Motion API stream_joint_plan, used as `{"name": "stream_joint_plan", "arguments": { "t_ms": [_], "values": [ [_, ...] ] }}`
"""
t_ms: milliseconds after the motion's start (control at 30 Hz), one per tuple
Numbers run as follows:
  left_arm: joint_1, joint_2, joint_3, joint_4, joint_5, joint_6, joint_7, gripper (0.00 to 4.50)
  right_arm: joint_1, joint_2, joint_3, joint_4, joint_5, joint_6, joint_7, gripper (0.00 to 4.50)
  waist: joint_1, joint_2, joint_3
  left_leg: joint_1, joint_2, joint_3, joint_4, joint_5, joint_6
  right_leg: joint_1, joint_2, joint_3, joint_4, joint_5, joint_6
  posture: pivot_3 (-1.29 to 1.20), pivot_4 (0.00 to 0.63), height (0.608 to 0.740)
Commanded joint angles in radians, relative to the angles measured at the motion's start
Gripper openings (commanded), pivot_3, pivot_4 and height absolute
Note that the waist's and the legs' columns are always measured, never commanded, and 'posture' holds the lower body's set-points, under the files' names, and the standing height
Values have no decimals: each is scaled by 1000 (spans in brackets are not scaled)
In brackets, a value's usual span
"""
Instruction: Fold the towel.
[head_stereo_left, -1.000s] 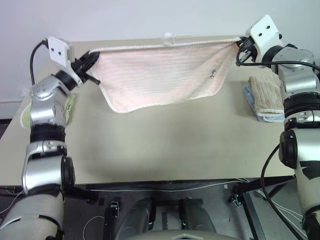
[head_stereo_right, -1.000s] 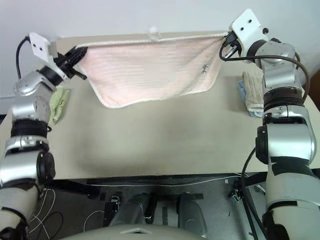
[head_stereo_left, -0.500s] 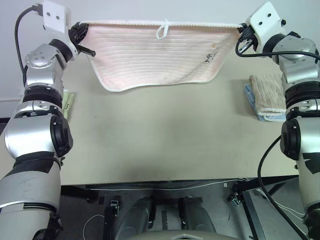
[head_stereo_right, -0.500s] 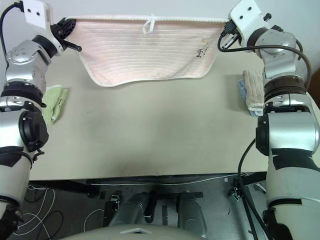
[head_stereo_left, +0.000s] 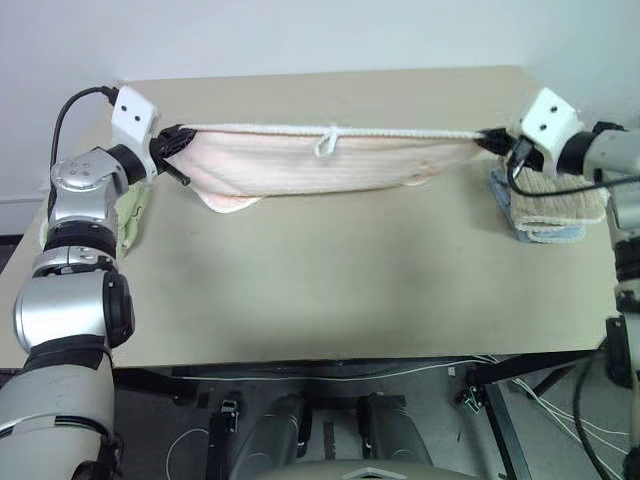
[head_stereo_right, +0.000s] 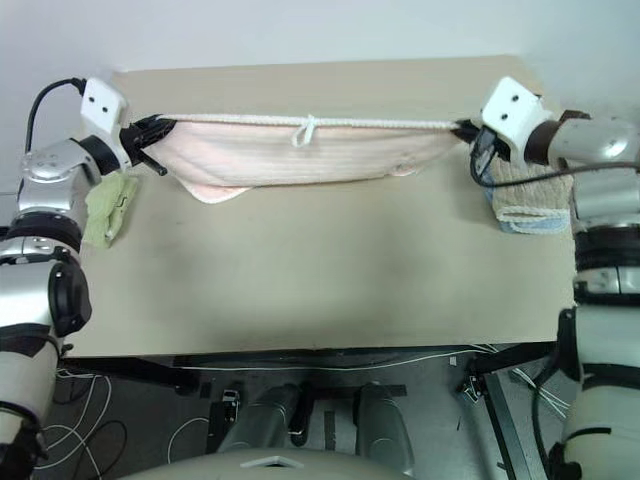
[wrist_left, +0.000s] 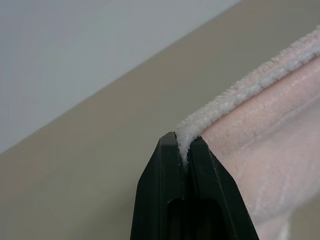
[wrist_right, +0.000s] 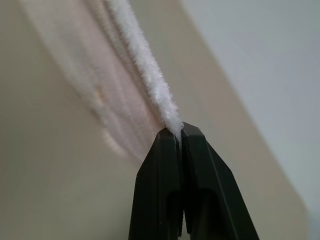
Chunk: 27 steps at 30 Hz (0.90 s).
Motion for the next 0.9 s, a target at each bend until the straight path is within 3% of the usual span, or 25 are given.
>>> {"name": "stream_joint_plan", "arguments": {
  "t_ms": [33, 200, 333, 433, 567, 900],
  "values": [
    [58, 94, 48, -68, -56, 28, -104, 39, 57, -108, -106, -67, 27, 87, -1, 0, -3, 0, 0, 0, 0, 0, 1, 0, 0, 0, 0, 0, 1, 0, 0, 0, 150, 740],
    [179, 130, 41, -244, -120, 135, -310, 39, 224, -206, -146, -210, 115, 176, 114, 0, -2, 0, 0, 1, 1, -1, 5, 0, 0, 2, 0, -1, 3, 0, 0, 0, 150, 740],
    [363, 199, 34, -500, -190, 304, -454, 39, 371, -296, -171, -304, 171, 203, 231, 0, -5, 0, 0, 1, 1, -1, 6, -1, 1, 2, 0, 0, 2, 0, 0, 0, 150, 740],
    [483, 253, 9, -615, -155, 318, -453, 39, 425, -311, -190, -360, 202, 226, 241, 0, -6, 1, 0, 1, 1, 0, 5, -1, 1, 3, 0, 2, 3, 0, 0, 0, 150, 740],
    [598, 305, 22, -759, -215, 423, -490, 39, 522, -340, -247, -457, 271, 290, 295, 0, 3, 1, 0, 2, 2, 0, 6, -2, -1, 4, 0, 2, 3, 0, -1, 0, 150, 740],
    [793, 390, 22, -859, -247, 465, -513, 39, 762, -421, -363, -499, 250, 255, 396, 0, 6, 1, 0, 2, 2, 0, 4, -3, -1, 4, -2, 2, 0, -2, -4, 0, 150, 740]
  ]
}}
